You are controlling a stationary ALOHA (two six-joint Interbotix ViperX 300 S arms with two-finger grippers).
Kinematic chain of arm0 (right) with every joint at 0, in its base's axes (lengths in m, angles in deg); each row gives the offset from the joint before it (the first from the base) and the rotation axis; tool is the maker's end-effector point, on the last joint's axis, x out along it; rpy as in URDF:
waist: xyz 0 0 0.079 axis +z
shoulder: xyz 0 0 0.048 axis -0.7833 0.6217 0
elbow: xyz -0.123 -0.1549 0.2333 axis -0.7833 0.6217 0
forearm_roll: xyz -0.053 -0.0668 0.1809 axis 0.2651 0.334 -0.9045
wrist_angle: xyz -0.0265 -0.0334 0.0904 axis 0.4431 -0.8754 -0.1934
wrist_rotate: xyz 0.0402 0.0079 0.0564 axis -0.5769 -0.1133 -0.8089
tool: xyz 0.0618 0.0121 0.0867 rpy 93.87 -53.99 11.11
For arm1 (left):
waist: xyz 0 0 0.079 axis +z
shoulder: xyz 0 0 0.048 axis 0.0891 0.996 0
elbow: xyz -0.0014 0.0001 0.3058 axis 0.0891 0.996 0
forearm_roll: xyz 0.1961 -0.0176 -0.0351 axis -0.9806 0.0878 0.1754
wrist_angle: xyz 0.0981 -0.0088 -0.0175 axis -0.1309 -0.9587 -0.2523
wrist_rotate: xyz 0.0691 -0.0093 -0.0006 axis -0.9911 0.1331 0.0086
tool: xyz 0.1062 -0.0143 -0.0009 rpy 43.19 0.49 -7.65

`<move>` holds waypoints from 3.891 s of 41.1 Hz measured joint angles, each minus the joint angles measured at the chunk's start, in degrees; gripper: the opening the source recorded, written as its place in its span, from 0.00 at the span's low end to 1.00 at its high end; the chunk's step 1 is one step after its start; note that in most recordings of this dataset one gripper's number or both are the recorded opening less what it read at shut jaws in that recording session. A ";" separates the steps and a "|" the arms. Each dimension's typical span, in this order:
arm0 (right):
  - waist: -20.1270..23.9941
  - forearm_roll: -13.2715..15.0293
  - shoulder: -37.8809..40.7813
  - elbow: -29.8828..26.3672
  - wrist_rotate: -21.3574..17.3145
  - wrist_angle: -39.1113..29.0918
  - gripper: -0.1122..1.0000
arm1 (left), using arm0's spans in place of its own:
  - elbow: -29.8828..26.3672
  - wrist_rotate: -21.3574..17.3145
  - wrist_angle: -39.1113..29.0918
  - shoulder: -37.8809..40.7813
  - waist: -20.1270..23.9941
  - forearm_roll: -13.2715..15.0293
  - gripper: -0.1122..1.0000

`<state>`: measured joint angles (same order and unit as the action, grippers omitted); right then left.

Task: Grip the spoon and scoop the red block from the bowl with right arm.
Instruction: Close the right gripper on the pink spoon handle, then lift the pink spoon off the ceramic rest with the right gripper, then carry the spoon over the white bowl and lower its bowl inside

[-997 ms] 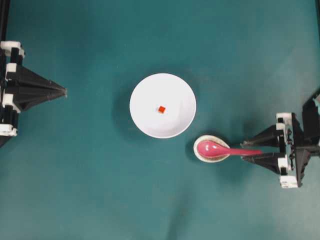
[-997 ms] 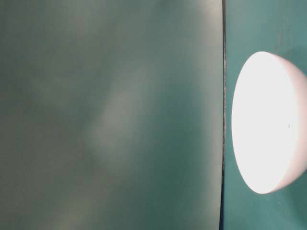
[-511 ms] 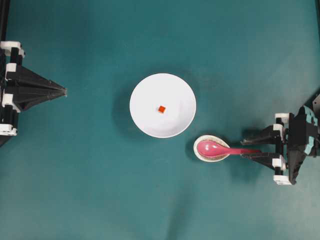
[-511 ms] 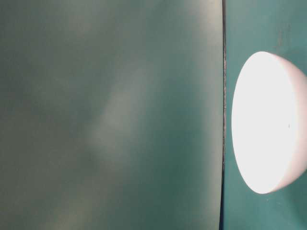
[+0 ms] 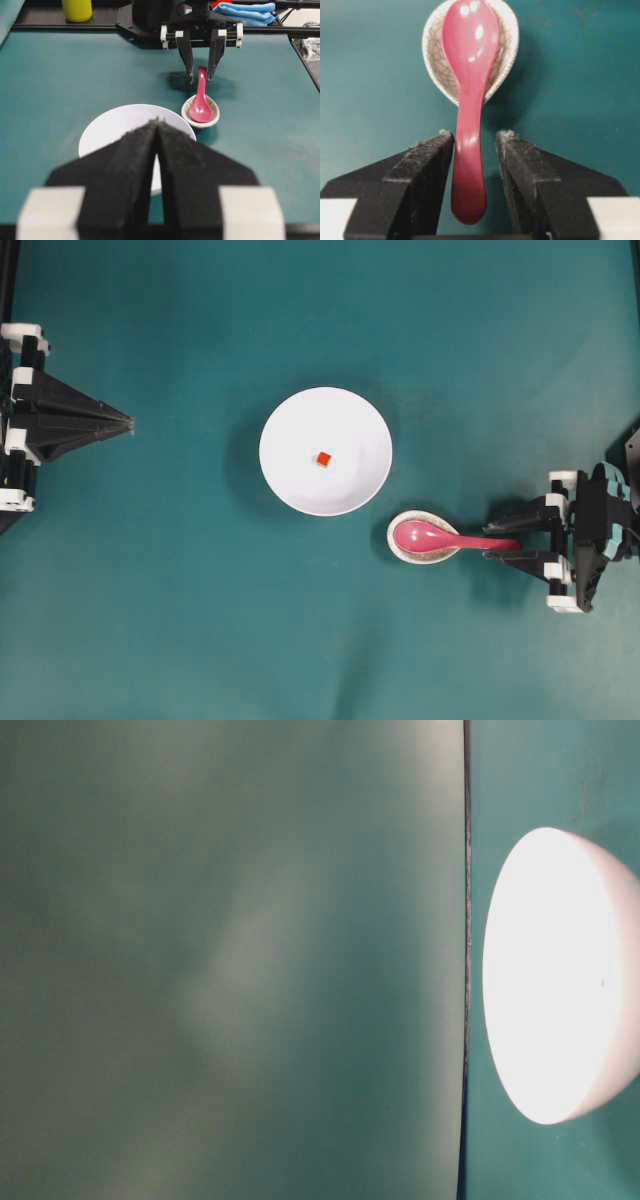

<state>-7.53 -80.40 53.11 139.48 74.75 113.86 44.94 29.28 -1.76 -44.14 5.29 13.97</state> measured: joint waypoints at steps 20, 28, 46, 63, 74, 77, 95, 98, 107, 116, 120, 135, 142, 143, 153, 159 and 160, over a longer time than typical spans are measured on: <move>0.18 0.00 0.00 0.79 0.00 0.09 0.52 | 0.00 0.00 -0.18 0.00 -0.09 0.00 0.10; 0.18 0.00 0.00 0.88 0.09 0.09 0.46 | 0.00 0.00 -0.18 0.00 0.00 0.00 0.10; 0.18 0.53 0.00 1.41 0.09 0.00 0.32 | 0.00 0.00 -0.18 0.00 -0.09 0.00 0.10; 0.18 0.53 -5.10 1.32 3.60 0.00 0.32 | 0.09 0.00 -0.18 0.00 -0.09 0.09 0.10; 0.18 0.53 -12.57 1.32 8.61 0.00 0.32 | 0.00 0.00 -0.18 0.09 -0.09 0.00 0.10; 0.18 0.53 -14.68 1.32 9.58 0.00 0.32 | -0.18 0.00 -0.09 0.00 -0.09 0.00 0.10; -5.01 0.53 -28.74 -2.99 19.51 -7.29 0.32 | -0.44 0.00 -0.09 0.00 -0.09 0.09 0.10; -7.12 0.44 -30.94 -4.57 20.74 -10.02 0.32 | -0.44 0.00 -0.09 0.00 -0.09 0.00 0.10; -15.29 0.44 -36.83 -10.55 21.36 -20.39 0.32 | -0.44 0.00 -0.09 0.00 -0.09 0.00 0.10; -24.70 0.44 -38.85 -16.00 21.36 -34.63 0.32 | -0.44 0.00 -0.09 0.00 -0.09 0.00 0.10; -29.27 0.44 -38.85 -18.02 21.27 -42.71 0.32 | -0.44 0.00 -0.18 0.00 -0.09 0.09 0.10; -46.05 0.62 -35.42 -26.46 19.25 -73.56 0.32 | -0.44 0.00 -0.35 0.00 -0.09 0.09 0.10; -51.77 2.20 -31.11 -31.55 15.29 -83.85 0.32 | -0.44 -0.26 -0.97 0.00 -0.09 0.09 0.10; -52.29 2.64 -30.41 -32.17 14.77 -84.81 0.32 | -0.44 -0.26 -1.05 0.00 0.00 0.09 0.10; -54.49 10.46 -20.92 -39.38 5.27 -95.27 0.32 | -0.53 -0.09 -2.11 0.00 -0.09 0.09 0.10; -54.49 17.31 -15.29 -44.47 -0.88 -100.81 0.32 | -0.44 -0.18 -2.29 0.00 -0.09 0.09 0.10; -54.49 18.37 -14.50 -45.26 -1.67 -101.69 0.32 | -0.44 -0.18 -2.37 0.00 0.00 0.09 0.10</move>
<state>-62.02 -62.03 38.61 94.22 73.08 12.17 44.50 29.10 -4.14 -44.14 5.29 14.06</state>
